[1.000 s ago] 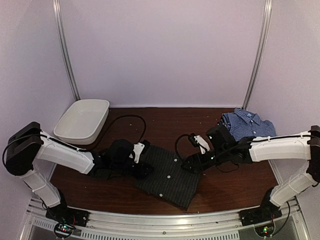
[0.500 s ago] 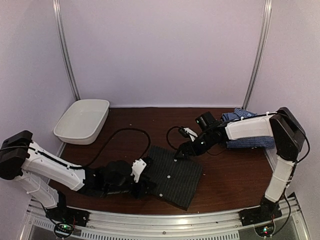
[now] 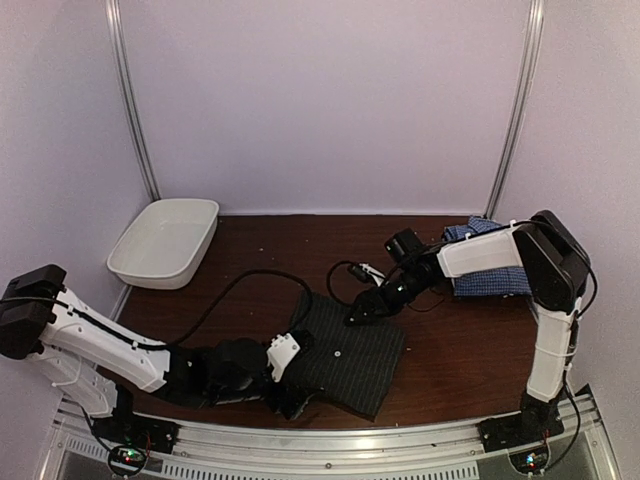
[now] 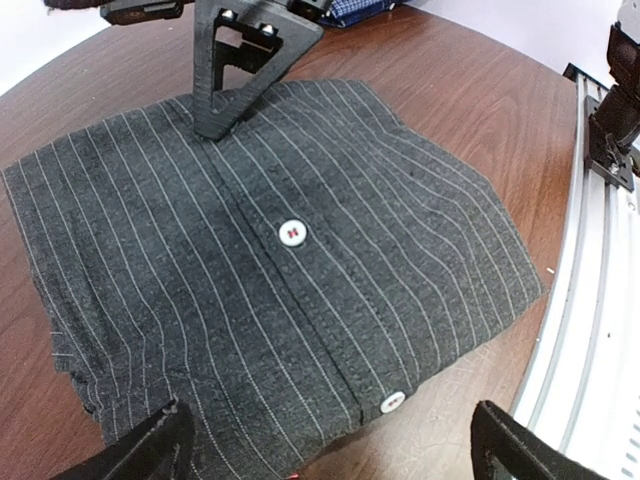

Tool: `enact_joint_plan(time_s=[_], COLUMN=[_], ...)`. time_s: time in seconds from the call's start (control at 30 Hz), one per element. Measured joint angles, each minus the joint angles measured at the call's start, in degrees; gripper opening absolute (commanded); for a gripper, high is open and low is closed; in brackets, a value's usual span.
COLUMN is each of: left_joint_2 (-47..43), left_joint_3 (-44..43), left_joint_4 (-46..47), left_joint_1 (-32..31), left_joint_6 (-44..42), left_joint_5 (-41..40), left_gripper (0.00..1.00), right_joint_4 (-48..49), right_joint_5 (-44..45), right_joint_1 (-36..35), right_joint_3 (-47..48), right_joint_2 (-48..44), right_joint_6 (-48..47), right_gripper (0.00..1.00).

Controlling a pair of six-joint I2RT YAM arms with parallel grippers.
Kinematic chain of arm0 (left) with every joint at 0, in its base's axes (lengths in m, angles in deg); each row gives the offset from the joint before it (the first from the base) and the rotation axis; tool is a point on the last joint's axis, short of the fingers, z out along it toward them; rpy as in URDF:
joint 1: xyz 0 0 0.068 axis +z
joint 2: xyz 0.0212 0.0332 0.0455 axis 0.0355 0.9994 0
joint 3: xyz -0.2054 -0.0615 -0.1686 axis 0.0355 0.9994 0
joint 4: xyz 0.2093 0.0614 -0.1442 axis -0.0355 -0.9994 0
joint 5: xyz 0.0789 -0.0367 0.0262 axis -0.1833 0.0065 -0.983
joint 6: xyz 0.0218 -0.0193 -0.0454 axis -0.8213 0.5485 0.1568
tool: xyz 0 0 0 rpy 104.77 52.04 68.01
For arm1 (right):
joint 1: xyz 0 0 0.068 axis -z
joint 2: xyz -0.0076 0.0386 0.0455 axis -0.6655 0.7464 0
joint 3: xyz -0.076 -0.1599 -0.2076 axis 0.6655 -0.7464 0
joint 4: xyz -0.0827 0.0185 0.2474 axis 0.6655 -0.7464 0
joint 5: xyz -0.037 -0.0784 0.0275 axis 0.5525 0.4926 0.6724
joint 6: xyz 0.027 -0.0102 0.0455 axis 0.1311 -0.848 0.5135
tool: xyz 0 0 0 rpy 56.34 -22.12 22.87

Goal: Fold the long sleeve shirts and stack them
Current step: Pick up the square-folded shirt from the corner of the board, then turn over the square-folded shirt at the center of the board.

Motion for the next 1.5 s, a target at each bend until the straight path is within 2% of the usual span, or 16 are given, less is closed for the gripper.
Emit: enact_joint_plan(time_s=[0.23, 0.73, 0.83, 0.97, 1.0, 1.13, 1.3, 1.4, 1.5], left_joint_2=[2.25, 6.80, 7.15, 7.08, 6.93, 3.82, -4.94, -9.11, -11.87], left_joint_3=[0.07, 1.18, 0.90, 0.35, 0.31, 0.33, 0.33, 0.13, -1.22], left_joint_4=[-0.85, -2.62, -2.99, -3.96, -4.26, -6.49, -9.01, -9.99, -13.25], left_joint_1=[-0.83, -1.05, -1.16, -1.16, -1.16, -1.16, -1.07, -0.50, 1.18], left_joint_6=[-1.29, -3.87, -3.87, -3.85, -3.78, -3.10, -1.90, -1.25, -0.55], left_joint_5=[-0.90, -3.89, -4.37, -5.27, -5.62, -8.24, -12.26, -13.86, -15.67], left_gripper=[0.98, 0.96, 0.96, 0.97, 0.98, 0.98, 0.98, 0.98, 0.98], right_joint_4=[0.31, 6.08, 7.96, 9.51, 9.64, 10.23, 5.07, -0.61, -9.18], right_joint_5=[-3.65, -14.82, -16.94, -18.12, -17.99, -16.92, -10.38, -3.17, 10.32], right_joint_1=[0.02, -3.08, -3.85, -3.96, -3.82, -2.12, 2.45, 5.79, 8.00], right_joint_3=[-0.63, -3.39, -4.09, -5.95, -6.43, -9.42, -13.22, -12.61, -8.24], right_joint_2=[0.66, 4.24, 5.05, 5.22, 5.20, 2.58, -8.55, -17.42, -24.48], right_joint_6=[-1.33, -1.92, -0.76, 0.81, 1.38, 3.98, 5.73, 6.03, 6.23], right_gripper=[0.90, 0.60, 0.46, 0.06, 0.00, 0.00, 0.00, 0.00, 0.00])
